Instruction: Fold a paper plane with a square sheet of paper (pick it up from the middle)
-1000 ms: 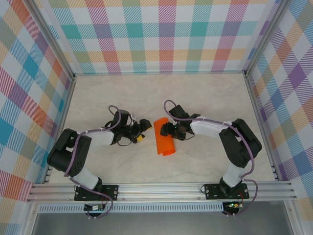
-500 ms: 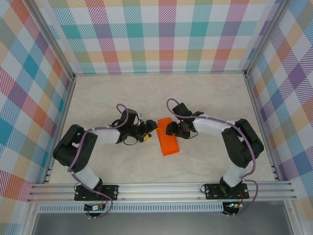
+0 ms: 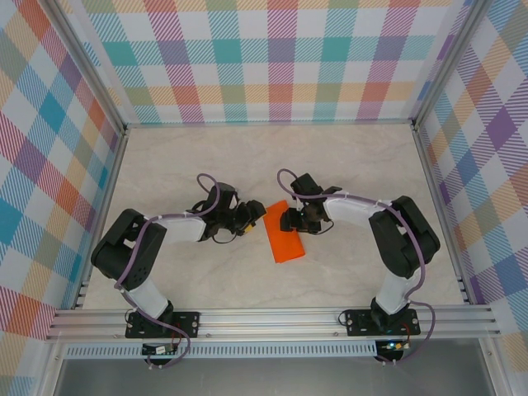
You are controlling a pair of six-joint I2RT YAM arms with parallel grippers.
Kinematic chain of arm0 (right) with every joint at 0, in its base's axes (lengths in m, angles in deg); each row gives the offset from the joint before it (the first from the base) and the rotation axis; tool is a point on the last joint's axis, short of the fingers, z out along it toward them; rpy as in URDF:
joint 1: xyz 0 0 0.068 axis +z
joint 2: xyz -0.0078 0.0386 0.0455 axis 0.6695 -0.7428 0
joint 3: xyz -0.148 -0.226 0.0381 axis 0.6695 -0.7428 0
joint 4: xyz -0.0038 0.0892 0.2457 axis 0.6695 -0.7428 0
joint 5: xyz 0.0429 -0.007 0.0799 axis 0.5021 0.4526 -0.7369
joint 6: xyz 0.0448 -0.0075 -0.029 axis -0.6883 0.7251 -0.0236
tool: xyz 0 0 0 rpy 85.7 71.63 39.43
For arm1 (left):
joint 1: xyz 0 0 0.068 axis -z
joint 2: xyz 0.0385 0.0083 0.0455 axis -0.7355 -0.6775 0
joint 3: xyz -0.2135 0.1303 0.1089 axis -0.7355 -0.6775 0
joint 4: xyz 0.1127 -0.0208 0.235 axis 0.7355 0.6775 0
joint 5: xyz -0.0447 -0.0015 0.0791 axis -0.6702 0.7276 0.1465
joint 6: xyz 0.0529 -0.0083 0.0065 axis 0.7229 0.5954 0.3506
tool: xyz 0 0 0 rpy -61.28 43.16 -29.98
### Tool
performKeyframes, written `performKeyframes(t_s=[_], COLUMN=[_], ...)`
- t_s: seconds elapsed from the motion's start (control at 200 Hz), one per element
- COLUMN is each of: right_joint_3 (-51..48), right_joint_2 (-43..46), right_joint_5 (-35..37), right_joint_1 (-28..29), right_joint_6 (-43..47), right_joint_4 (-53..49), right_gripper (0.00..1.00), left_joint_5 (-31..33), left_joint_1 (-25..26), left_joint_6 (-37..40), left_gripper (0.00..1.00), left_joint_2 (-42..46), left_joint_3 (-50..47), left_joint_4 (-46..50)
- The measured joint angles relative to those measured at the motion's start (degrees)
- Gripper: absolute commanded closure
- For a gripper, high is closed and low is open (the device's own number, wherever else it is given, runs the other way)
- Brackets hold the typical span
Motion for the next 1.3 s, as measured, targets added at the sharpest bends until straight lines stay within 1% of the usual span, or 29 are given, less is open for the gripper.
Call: performKeyframes(t_s=[0.11,0.18,0.52,1.035,1.3], right_joint_3=[0.7,1.4,2.2,4.1,3.9], right_joint_2=[-0.6,-1.0,-1.9,-3.5,-3.5], right_joint_5=[-0.2,-0.2,-0.2,-0.1,1.2], right_joint_1=[-0.1,-0.1,0.0,0.0,0.7], right_joint_6=[0.0,-0.1,-1.4,-1.3,-0.4], right_joint_4=[-0.7,-1.3,-2.1,-4.3,-4.1], right_gripper=[0.37,0.35,0.33,0.32,0.32], left_joint_5=[0.2,0.2,0.2,-0.3,-0.5], left_joint_1=[0.2,0.3,0.4,1.2,1.3], left_joint_6=[0.0,0.0,0.0,0.1,0.3], left_gripper=[0.36,0.38,0.41,0.46,0.49], left_joint_2=[0.0,0.0,-0.5,-2.6,-3.2], left_joint_3=[0.0,0.2,1.0,2.9,3.6], left_joint_4=[0.0,0.0,0.1,0.3,0.5])
